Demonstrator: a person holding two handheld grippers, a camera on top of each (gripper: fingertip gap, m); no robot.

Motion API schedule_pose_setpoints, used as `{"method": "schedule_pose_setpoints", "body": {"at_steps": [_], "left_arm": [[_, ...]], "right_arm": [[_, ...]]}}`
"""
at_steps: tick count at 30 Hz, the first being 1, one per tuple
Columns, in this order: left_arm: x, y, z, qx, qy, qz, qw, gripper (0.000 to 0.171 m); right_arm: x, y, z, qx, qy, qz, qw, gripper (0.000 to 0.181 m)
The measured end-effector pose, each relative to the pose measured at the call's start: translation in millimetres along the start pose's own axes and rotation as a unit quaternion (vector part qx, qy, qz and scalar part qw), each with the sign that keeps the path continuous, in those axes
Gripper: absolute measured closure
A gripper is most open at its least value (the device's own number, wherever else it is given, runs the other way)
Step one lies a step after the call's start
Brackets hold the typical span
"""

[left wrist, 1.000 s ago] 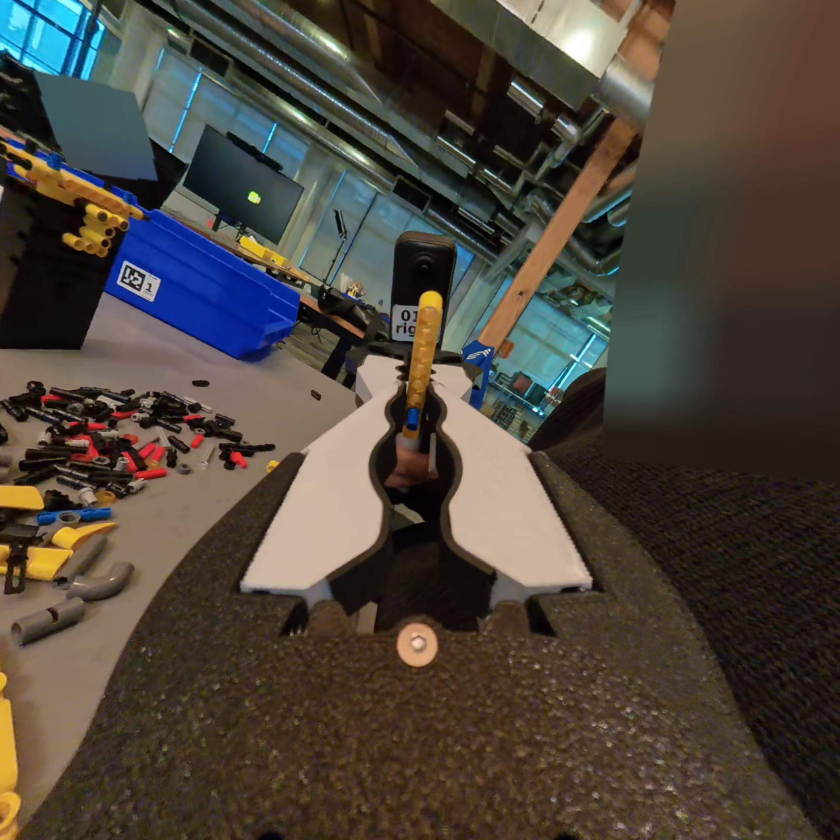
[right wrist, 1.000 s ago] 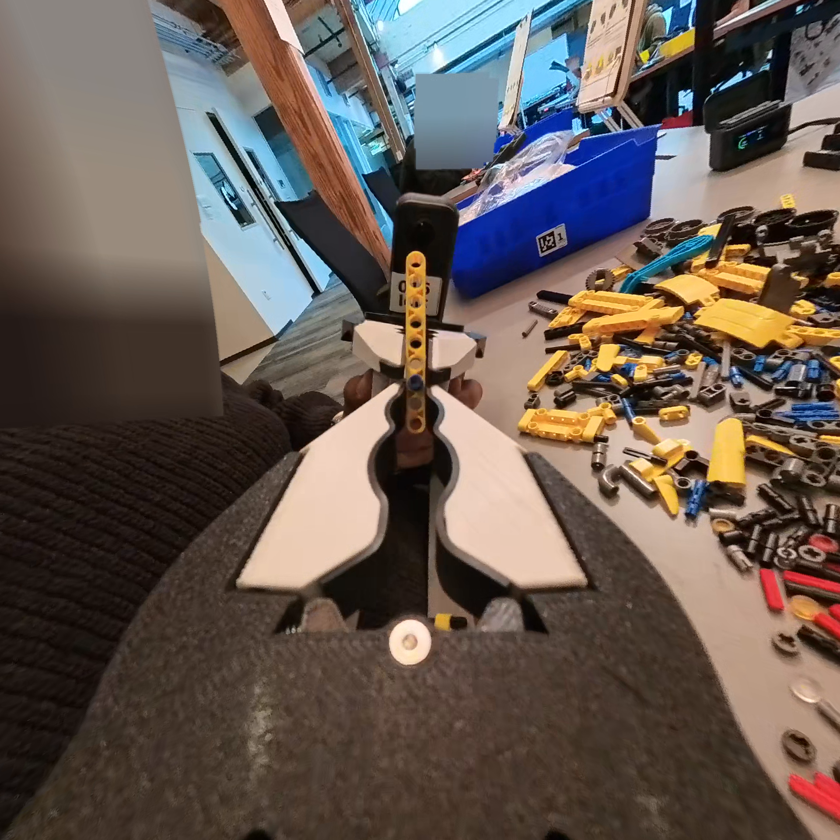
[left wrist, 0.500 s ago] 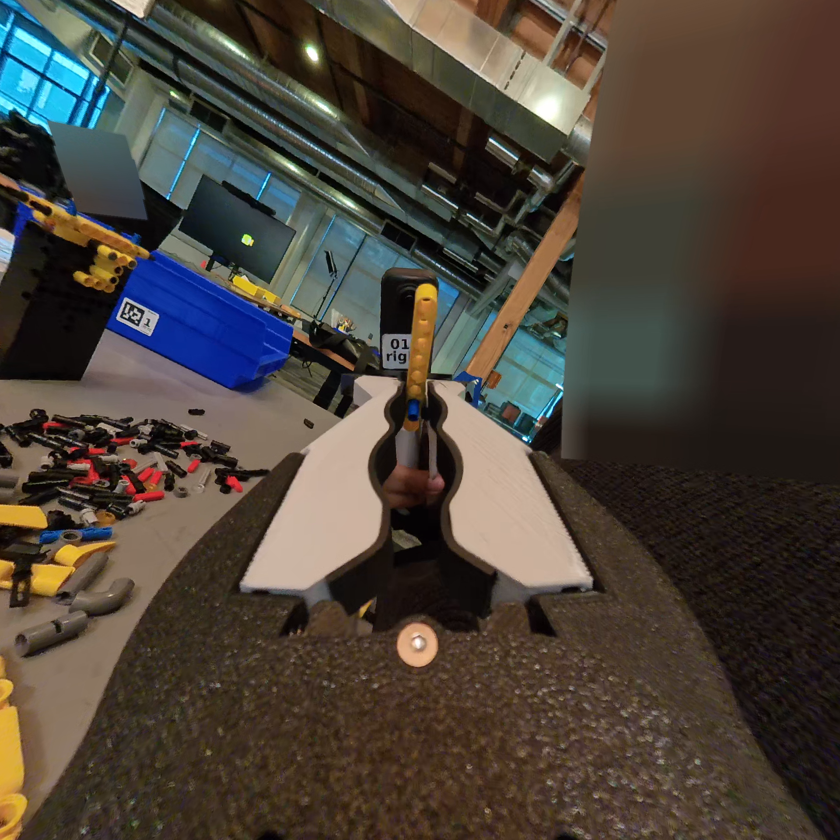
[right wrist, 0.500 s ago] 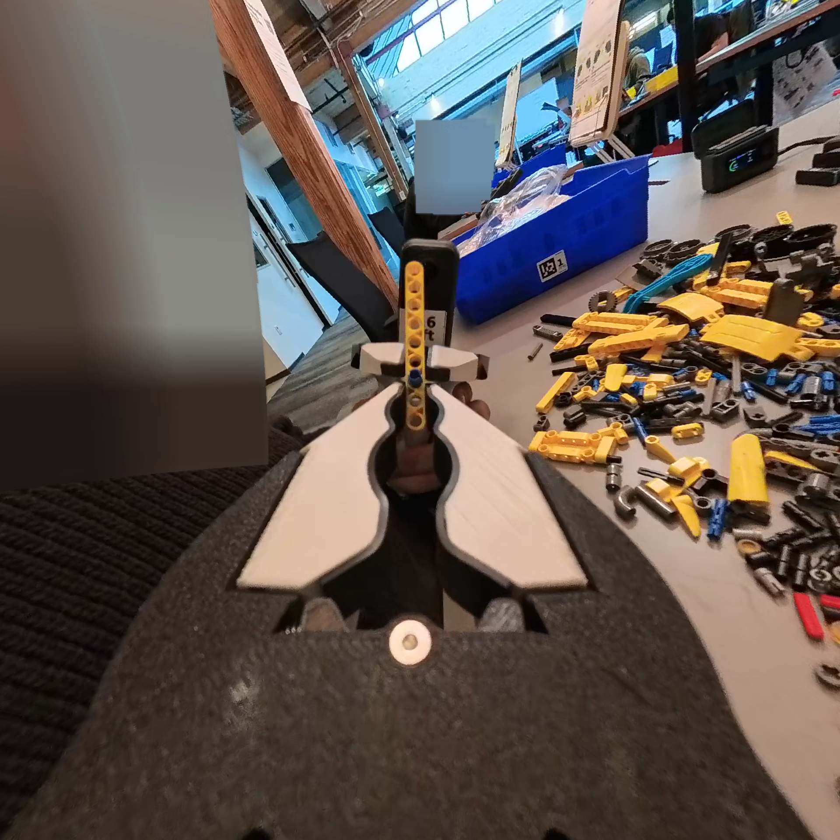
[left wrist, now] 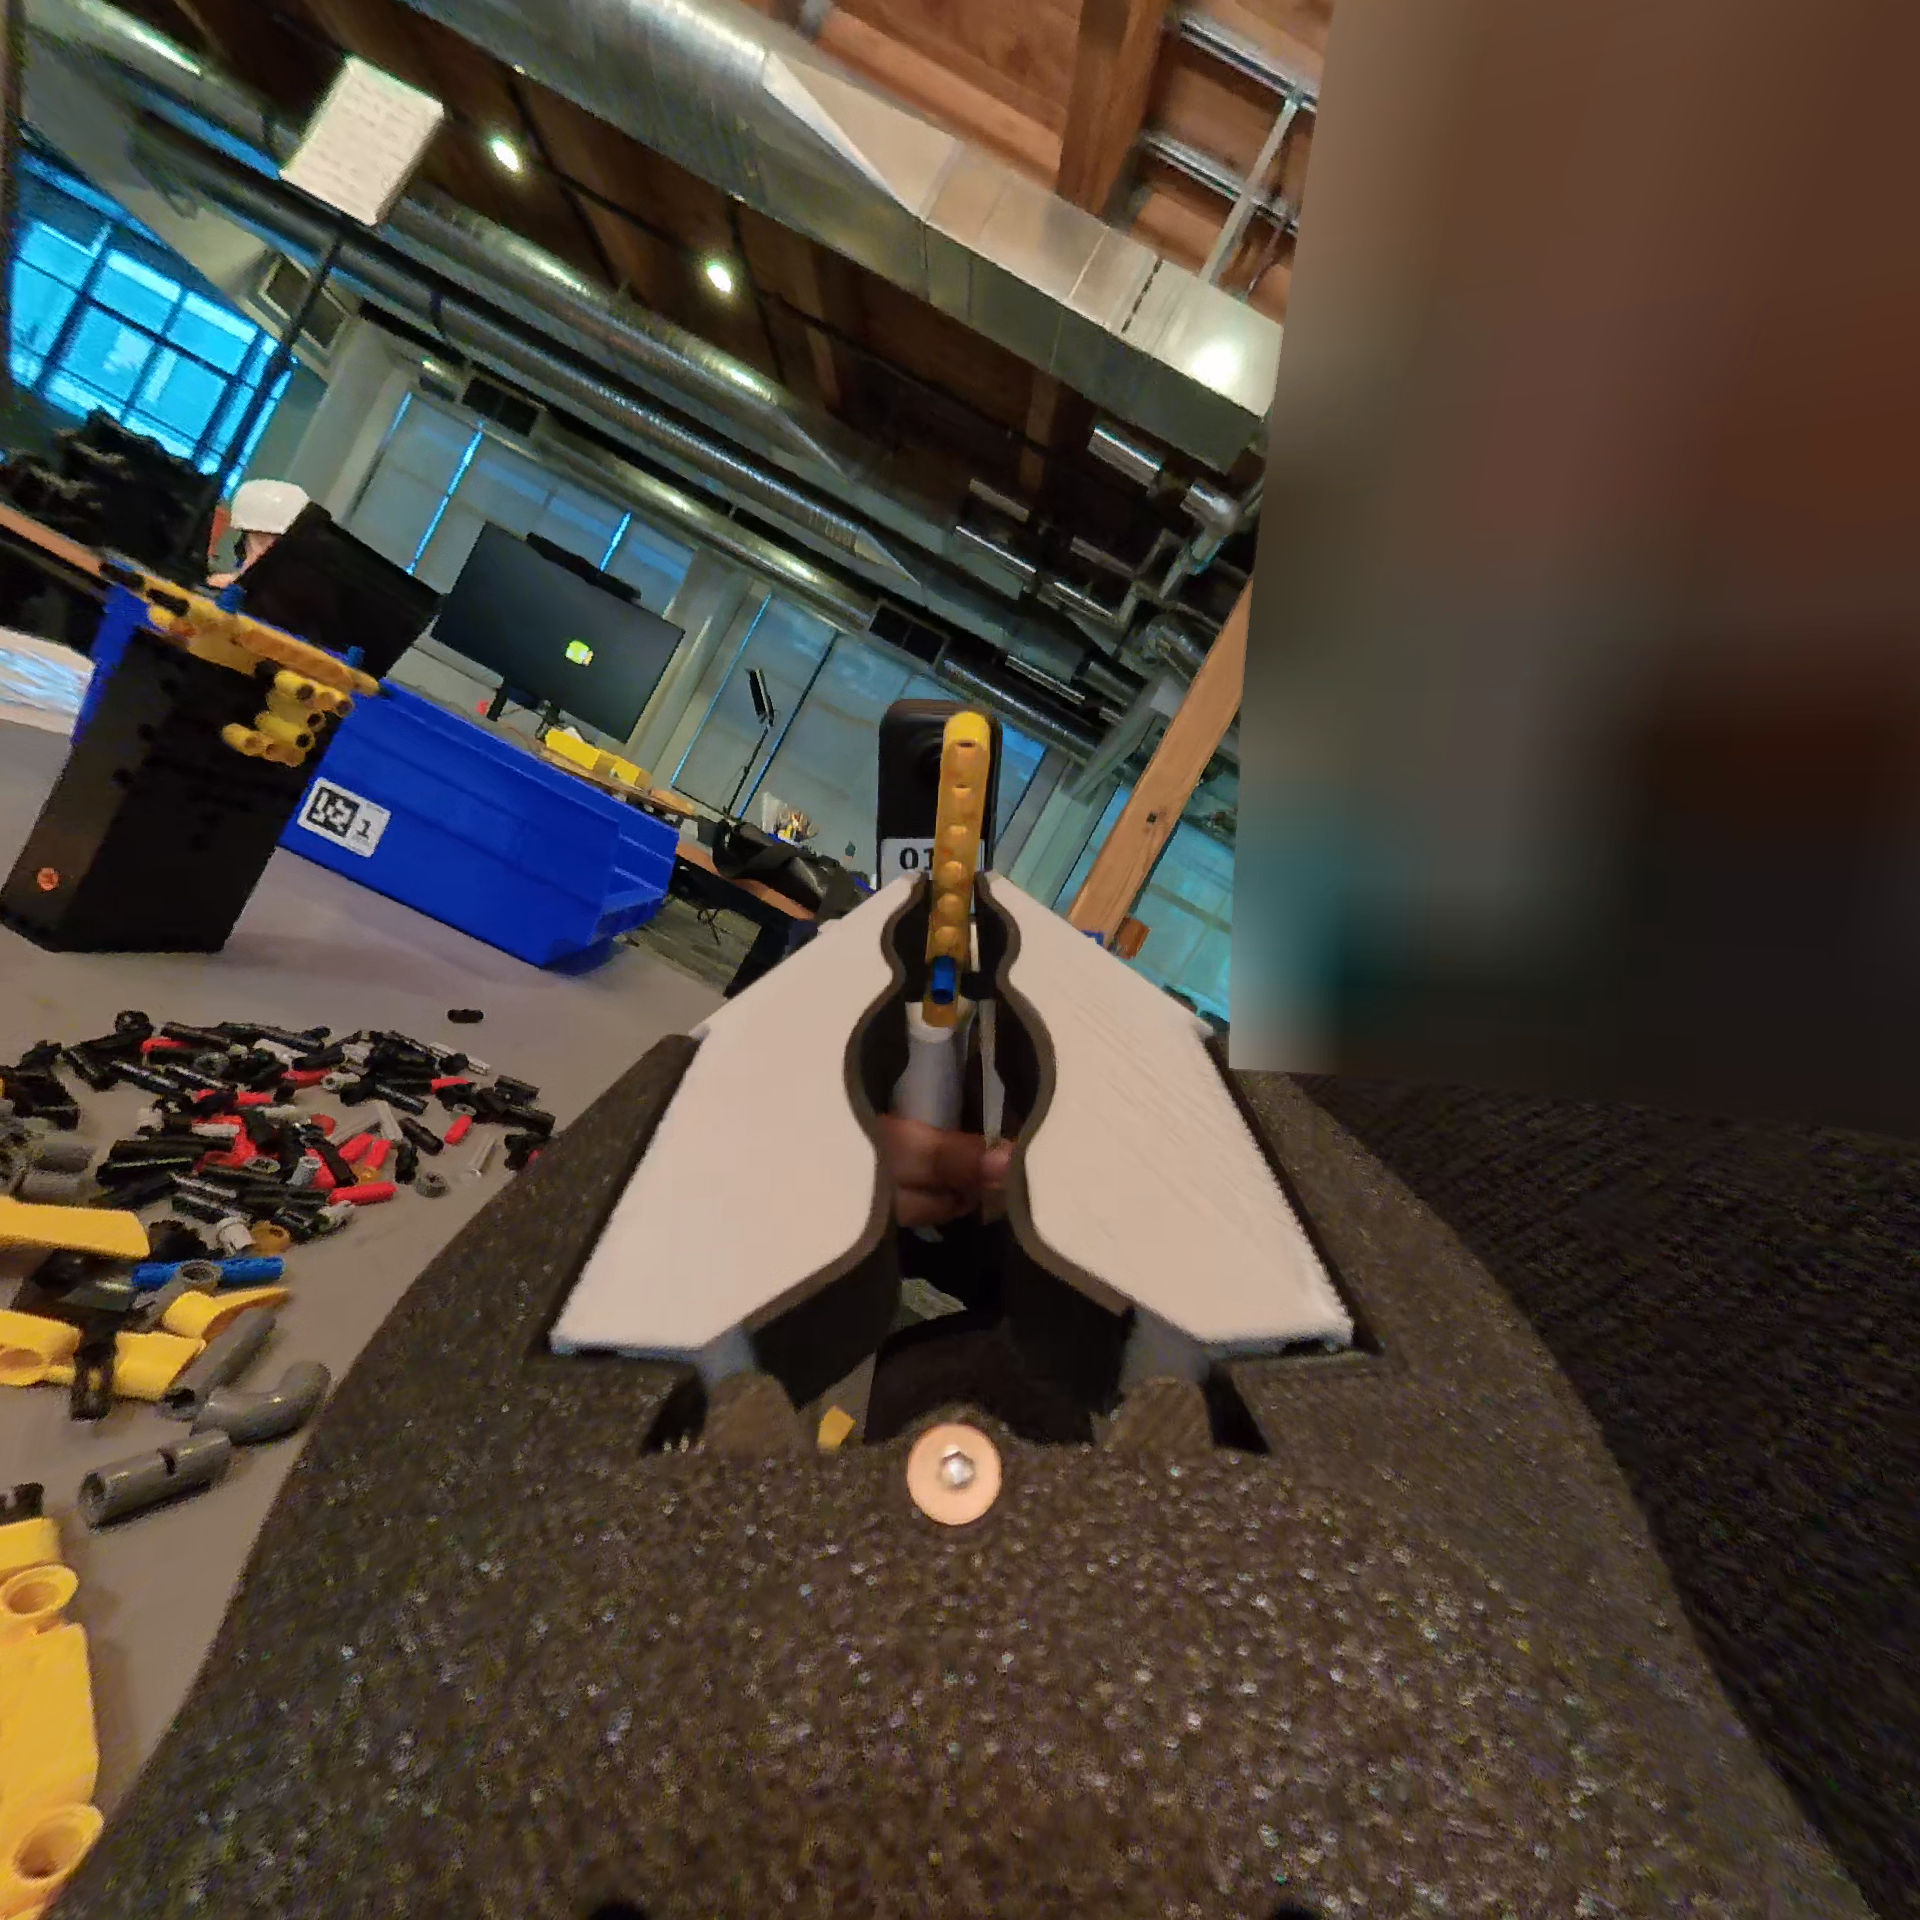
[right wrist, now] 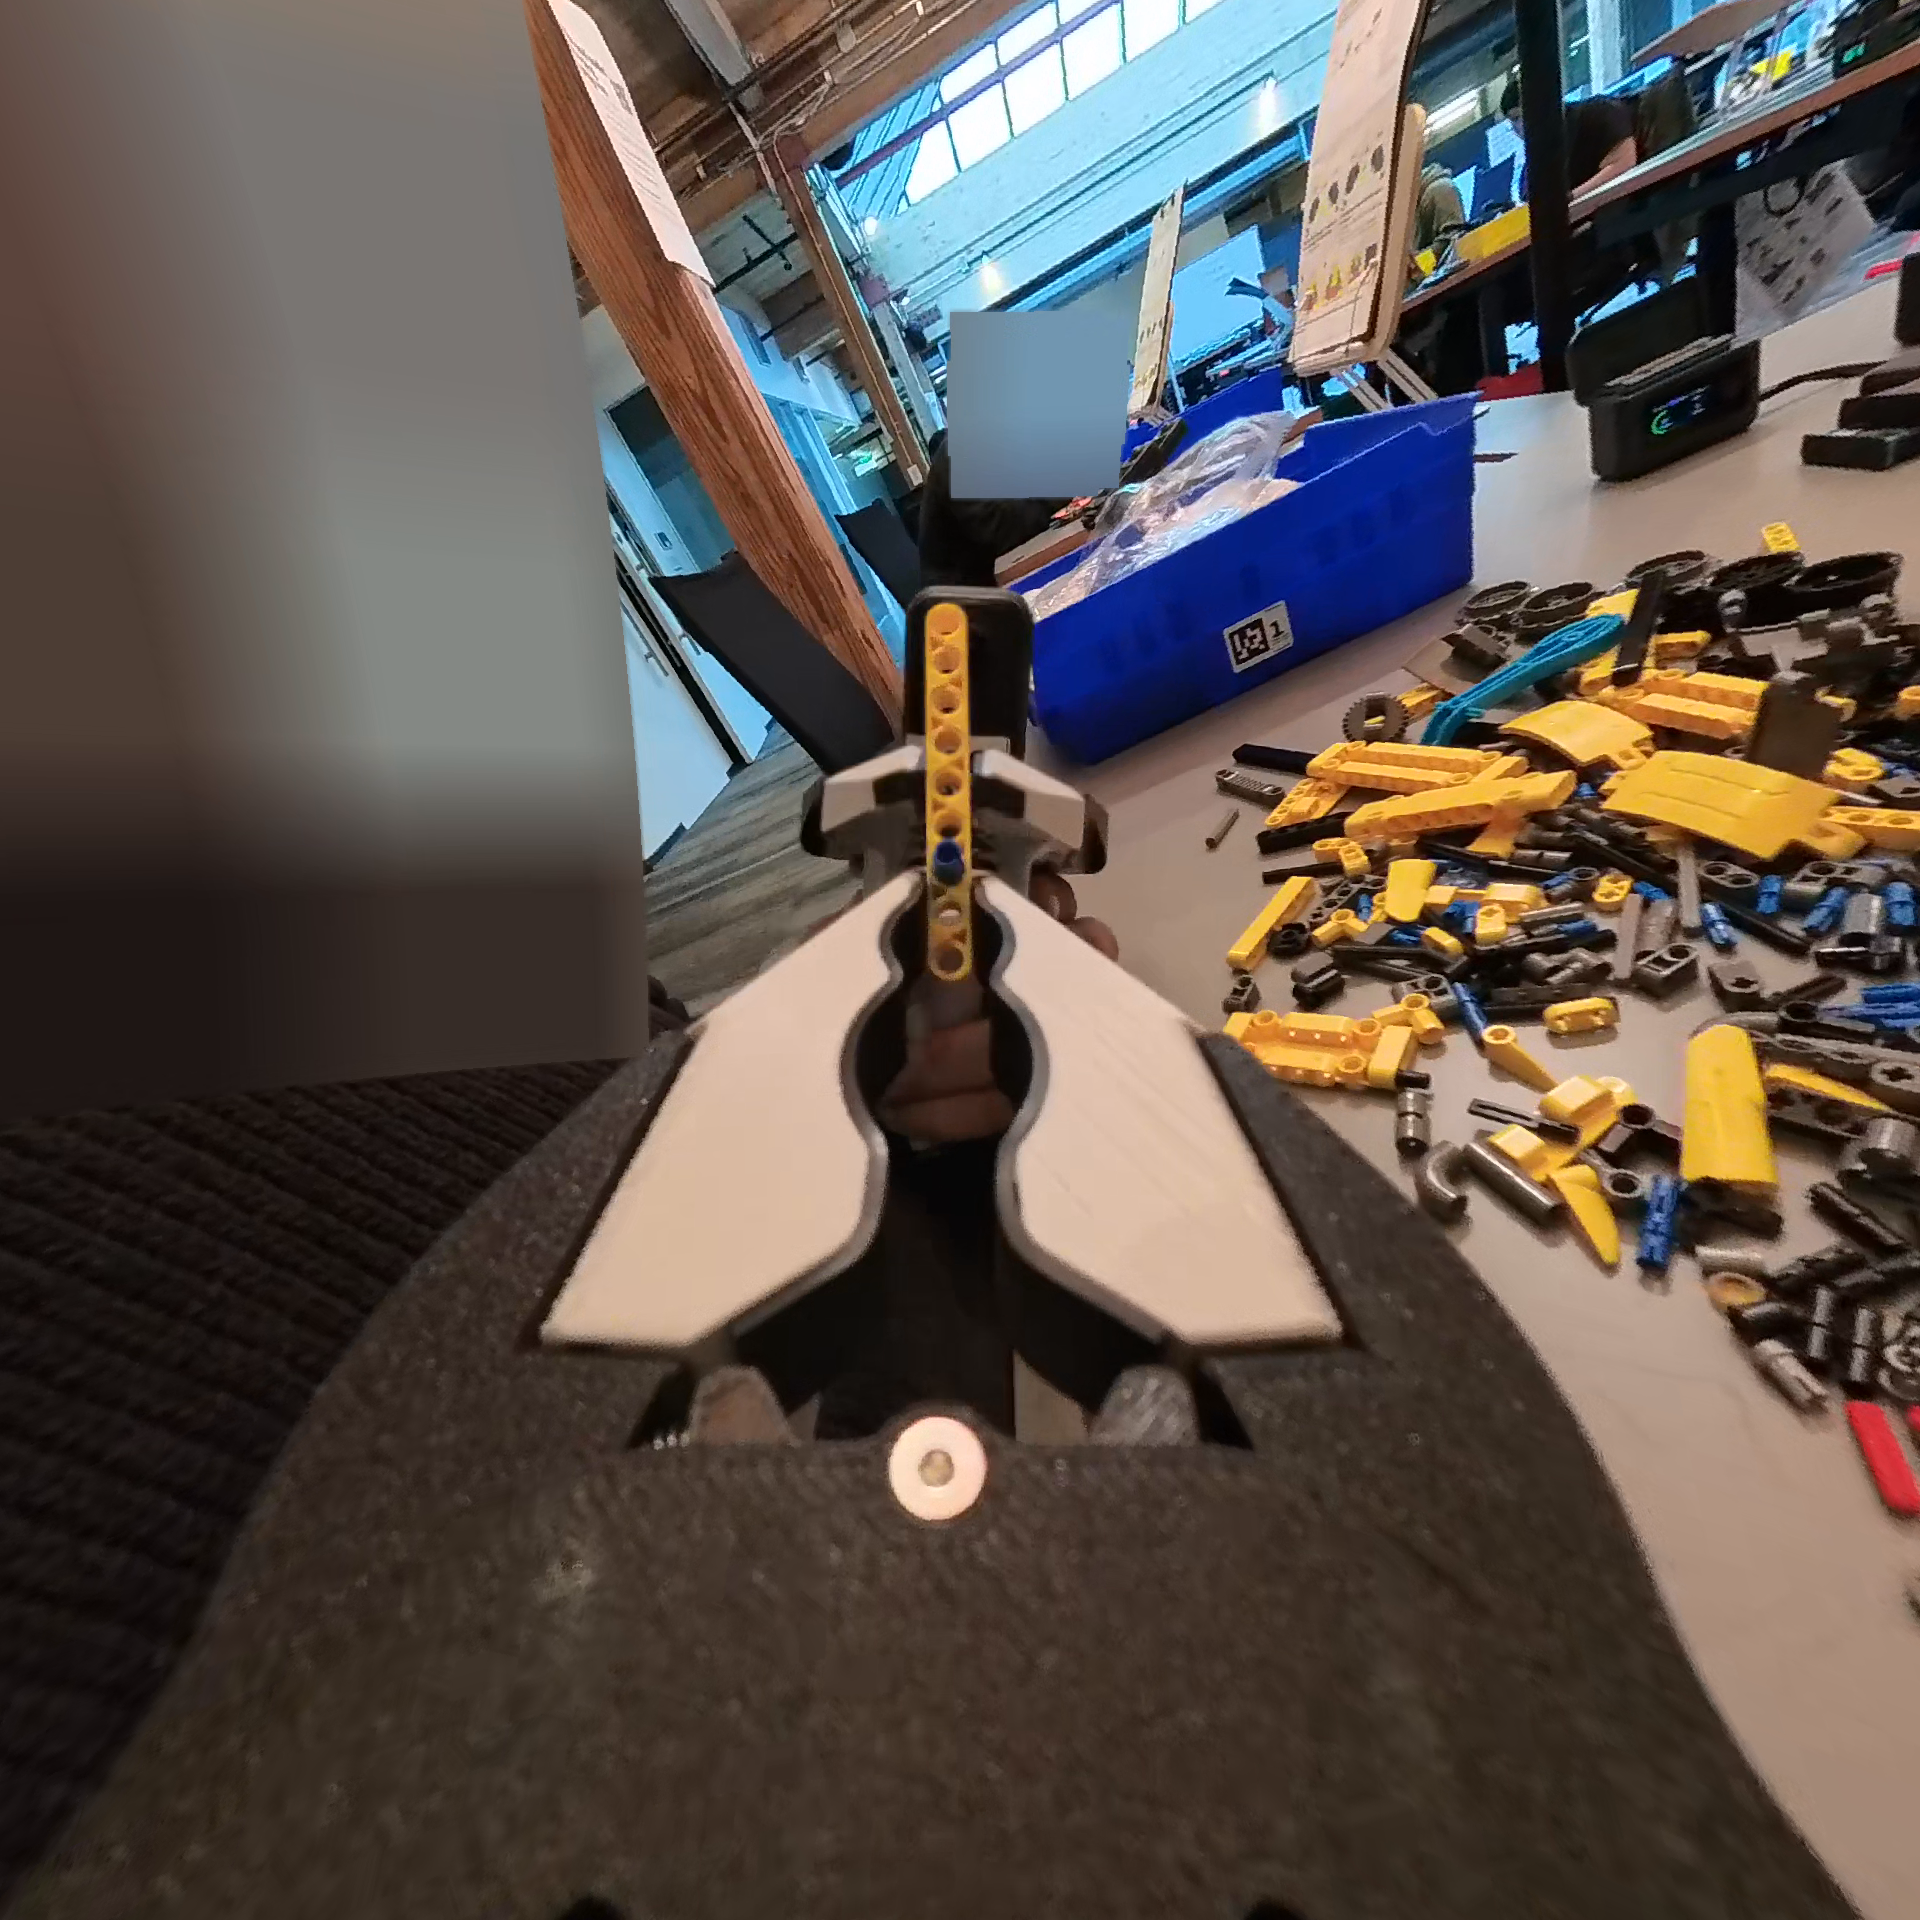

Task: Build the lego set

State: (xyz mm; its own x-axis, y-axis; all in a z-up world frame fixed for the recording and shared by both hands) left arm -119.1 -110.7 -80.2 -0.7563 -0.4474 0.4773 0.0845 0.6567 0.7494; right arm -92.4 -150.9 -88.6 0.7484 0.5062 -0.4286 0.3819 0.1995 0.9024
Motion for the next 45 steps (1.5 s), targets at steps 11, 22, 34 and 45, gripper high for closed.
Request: {"method": "schedule_pose_setpoints", "body": {"at_steps": [11,22,34,45], "left_arm": [[-1.9,-4.7,-3.3,-0.017,-0.01,0.025,1.0,0.163],[-2.4,-8.6,-5.6,-0.027,0.003,0.008,1.0,0.164],[-7.1,-1.4,0.4,-0.015,0.043,-0.022,0.999,0.165],[-19.0,-1.1,2.8,-0.018,0.091,-0.038,0.995,0.165]], "right_arm": [[0.9,1.1,1.4,0.006,-0.003,0.001,1.0,0.174],[1.2,2.3,1.3,0.013,-0.006,0.005,1.0,0.174],[16.3,-0.3,29.5,-0.062,-0.107,0.063,0.99,0.146],[7.8,-102.7,58.6,-0.351,-0.181,0.239,0.887,0.167]]}}
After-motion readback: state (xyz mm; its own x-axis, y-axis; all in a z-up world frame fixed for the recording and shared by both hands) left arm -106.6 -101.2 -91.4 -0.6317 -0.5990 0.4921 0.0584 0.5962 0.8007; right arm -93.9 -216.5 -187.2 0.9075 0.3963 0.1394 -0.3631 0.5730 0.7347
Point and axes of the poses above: each gripper's, where its closed fingertips meet, z back along the fingers, y out of its top, x = y × z across the jaws, the point moved 3 cm from there along z, back along the fingers
